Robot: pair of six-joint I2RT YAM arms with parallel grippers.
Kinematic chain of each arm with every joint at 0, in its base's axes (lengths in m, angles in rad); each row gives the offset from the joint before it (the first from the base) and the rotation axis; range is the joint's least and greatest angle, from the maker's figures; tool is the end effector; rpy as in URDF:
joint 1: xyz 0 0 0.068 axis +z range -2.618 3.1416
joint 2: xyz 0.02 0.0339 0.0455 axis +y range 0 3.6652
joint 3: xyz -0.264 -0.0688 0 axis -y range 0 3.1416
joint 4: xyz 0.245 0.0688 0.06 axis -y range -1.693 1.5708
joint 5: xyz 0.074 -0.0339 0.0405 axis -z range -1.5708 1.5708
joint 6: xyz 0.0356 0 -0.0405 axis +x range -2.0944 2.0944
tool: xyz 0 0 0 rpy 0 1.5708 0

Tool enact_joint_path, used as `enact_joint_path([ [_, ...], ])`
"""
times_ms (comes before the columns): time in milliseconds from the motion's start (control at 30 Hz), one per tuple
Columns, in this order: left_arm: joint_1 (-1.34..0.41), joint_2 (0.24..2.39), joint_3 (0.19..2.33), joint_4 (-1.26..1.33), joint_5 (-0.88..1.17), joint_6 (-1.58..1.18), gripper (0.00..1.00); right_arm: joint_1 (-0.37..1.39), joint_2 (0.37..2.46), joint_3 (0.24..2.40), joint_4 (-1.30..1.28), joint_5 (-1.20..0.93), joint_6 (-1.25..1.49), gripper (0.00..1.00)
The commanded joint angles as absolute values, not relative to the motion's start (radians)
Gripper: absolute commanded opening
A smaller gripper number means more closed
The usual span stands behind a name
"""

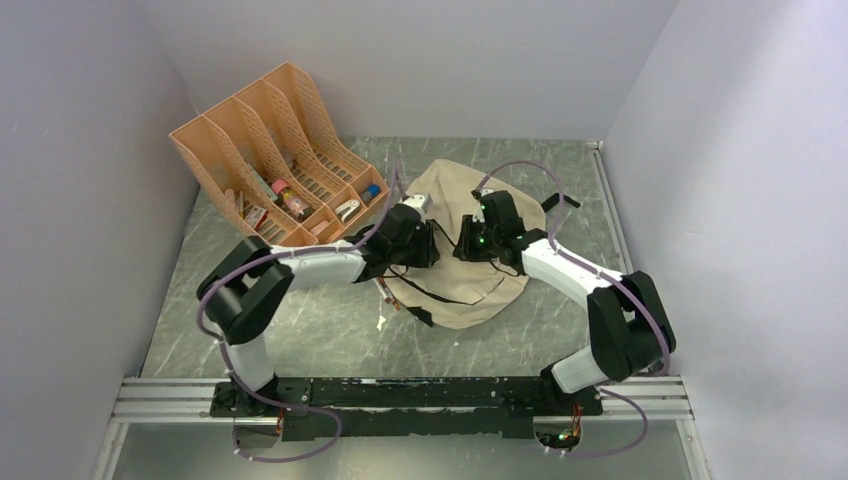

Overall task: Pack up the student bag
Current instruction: Adjust the student bag at the center of the board.

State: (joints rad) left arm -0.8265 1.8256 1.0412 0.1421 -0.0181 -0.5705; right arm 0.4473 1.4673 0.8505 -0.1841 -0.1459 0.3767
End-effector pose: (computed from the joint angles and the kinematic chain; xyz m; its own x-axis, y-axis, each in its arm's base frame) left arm 0.2647 -0.2865 0.1727 -0.7334 -0.0007 -0.6798 0.3915 0.8170 -0.4233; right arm 0.2712 0.1359 0.2049 -0.7929 0.0233 -0.6089 -0.2446 0.9030 0.3531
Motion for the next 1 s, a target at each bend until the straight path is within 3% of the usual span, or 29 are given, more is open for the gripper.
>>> enact_joint_path([
  [0, -0.825, 1.700, 1.028, 0.245, -0.061, -0.576, 0.34, 0.456, 1.516, 0.856, -0.177, -0.180, 0.370, 0.26],
  [400, -0.824, 1.846, 1.139, 0.275, -0.026, -0.592, 0.24, 0.456, 1.499, 0.809, -0.135, -0.266, 0.409, 0.25],
  [700, -0.823, 1.928, 1.134, 0.264, -0.042, -0.578, 0.22, 0.457, 1.436, 0.820, -0.170, -0.188, 0.388, 0.24],
  [967, -0.822, 1.925, 1.057, 0.271, -0.058, -0.597, 0.20, 0.462, 1.361, 0.855, -0.164, 0.020, 0.276, 0.51],
])
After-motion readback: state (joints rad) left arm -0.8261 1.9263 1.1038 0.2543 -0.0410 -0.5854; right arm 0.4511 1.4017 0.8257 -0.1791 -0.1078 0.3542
